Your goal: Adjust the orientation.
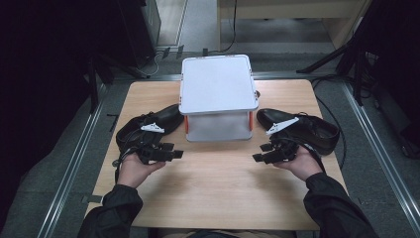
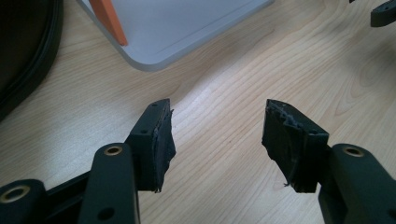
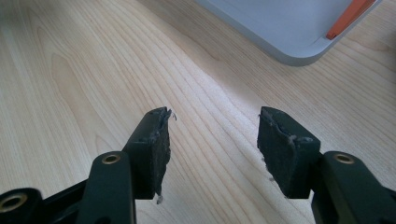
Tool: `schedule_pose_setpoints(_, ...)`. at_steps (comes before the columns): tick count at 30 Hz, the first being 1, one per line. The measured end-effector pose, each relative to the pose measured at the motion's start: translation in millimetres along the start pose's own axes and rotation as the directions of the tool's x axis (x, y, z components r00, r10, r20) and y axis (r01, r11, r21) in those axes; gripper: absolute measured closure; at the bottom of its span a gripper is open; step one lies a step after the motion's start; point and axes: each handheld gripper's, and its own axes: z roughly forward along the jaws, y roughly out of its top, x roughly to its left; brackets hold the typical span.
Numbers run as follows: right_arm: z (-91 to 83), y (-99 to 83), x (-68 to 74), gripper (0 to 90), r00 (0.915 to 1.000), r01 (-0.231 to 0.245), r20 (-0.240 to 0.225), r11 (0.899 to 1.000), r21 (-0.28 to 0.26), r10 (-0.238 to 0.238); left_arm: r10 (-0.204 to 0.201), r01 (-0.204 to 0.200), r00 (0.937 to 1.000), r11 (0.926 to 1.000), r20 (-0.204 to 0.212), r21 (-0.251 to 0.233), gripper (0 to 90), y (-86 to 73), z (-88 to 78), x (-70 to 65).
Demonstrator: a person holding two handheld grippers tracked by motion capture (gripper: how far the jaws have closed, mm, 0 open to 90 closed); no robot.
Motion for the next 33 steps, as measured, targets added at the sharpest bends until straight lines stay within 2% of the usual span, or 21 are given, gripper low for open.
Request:
schedule_pose_setpoints(4,0.6,0.2,0.2,44.4,1.0000,0.001,-0.001,1.000,0.004,-0.001,-0.014,0.014,0.9999,0.9999,0.007,0.005,48.6,-0.5,-0.4,0.4)
schedule_pose_setpoints(9,1.7,0.9,0.6,44.4,1.0000,0.003,-0.003,1.000,0.010,-0.003,0.006,-0.006,0.9997,0.9999,-0.023,0.009,52.0,-2.0,-0.3,0.0)
schedule_pose_setpoints(12,2.8,2.3,-0.1,44.4,1.0000,0.004,-0.004,1.000,0.013,-0.004,0.017,-0.017,0.9995,0.9998,-0.026,0.011,52.8,-4.1,-0.6,1.0)
schedule_pose_setpoints(14,4.2,3.7,0.3,44.4,0.9999,0.005,-0.009,1.000,0.012,-0.005,0.010,-0.010,0.9995,0.9998,-0.028,0.015,52.9,-5.2,-1.8,2.3)
schedule_pose_setpoints(17,5.7,4.9,2.5,44.4,0.9998,0.018,-0.012,1.000,0.021,-0.018,0.012,-0.012,0.9998,0.9999,-0.016,0.000,53.5,-7.3,-6.1,3.4)
schedule_pose_setpoints(18,6.2,5.7,3.8,44.4,0.9996,0.024,-0.016,0.999,0.021,-0.023,0.006,-0.006,0.9999,1.0000,-0.010,-0.001,53.6,-7.9,-7.5,3.7)
schedule_pose_setpoints(19,6.5,6.2,3.9,44.4,0.9995,0.027,-0.018,0.999,0.021,-0.026,-0.028,0.028,0.9996,0.9995,0.000,0.012,54.2,-8.6,-10.0,5.3)
schedule_pose_setpoints(21,7.3,6.9,4.1,44.4,0.9994,0.030,-0.020,0.999,0.022,-0.029,-0.062,0.062,0.9981,0.9978,0.003,0.025,55.8,-9.5,-11.8,7.2)
schedule_pose_setpoints(28,9.7,9.8,4.4,44.5,0.9988,0.037,-0.031,0.999,0.026,-0.037,-0.081,0.081,0.9967,0.9966,0.001,0.011,60.3,-12.6,-20.6,12.0)
schedule_pose_setpoints(31,10.6,11.0,4.4,44.4,0.9986,0.042,-0.033,0.999,0.027,-0.041,-0.120,0.119,0.9927,0.9924,0.014,0.030,63.6,-11.9,-23.9,13.1)
schedule_pose_setpoints(33,11.3,11.5,5.3,44.5,0.9986,0.040,-0.035,0.999,0.031,-0.039,-0.108,0.107,0.9942,0.9936,0.008,0.036,66.2,-9.3,-26.9,11.3)
